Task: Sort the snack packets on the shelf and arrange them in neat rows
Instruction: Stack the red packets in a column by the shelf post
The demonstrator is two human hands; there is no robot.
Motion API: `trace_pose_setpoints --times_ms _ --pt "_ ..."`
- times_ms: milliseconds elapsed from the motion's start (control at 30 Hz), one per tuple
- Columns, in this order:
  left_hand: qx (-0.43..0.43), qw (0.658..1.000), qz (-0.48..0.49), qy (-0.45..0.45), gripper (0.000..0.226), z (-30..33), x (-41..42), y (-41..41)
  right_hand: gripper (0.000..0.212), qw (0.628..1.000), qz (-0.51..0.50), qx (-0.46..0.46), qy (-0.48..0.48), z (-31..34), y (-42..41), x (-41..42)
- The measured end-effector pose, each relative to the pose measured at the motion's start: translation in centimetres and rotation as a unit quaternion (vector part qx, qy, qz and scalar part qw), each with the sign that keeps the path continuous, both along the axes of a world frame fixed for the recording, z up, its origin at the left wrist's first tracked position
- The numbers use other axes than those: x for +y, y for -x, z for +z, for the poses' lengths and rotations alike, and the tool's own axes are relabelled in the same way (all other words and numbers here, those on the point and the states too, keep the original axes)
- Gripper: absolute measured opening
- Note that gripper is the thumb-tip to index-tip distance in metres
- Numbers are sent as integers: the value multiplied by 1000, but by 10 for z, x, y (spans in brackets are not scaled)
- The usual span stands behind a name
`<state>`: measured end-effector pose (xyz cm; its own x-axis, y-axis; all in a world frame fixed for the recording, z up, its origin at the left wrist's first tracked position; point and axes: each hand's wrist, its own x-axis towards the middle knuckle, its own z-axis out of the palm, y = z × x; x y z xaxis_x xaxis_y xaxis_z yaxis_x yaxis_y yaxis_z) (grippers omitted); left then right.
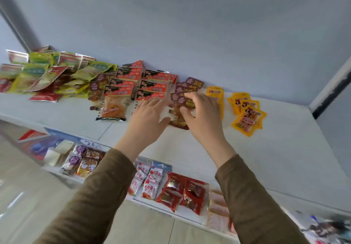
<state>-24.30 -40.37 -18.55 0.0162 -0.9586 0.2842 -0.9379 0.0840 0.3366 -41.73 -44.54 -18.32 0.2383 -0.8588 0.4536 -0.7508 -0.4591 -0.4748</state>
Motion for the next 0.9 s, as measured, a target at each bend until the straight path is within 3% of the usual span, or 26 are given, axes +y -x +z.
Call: trace_pose_setpoints --times_ms 233,433,767,900 --pt "-33 993 113 -22 53 2 120 -146 36 997 62 39 -5 -4 -130 75" --pt "-8 988 147 -36 52 4 166 -224 41 995 85 51 -18 -15 -205 116" --pt "-6 990 135 -34 54 -8 136 -325 42 995 82 57 -15 -26 -306 90" --pt "-28 989 136 -42 54 -4 109 -377 52 996 77 37 -31 -28 -367 63"
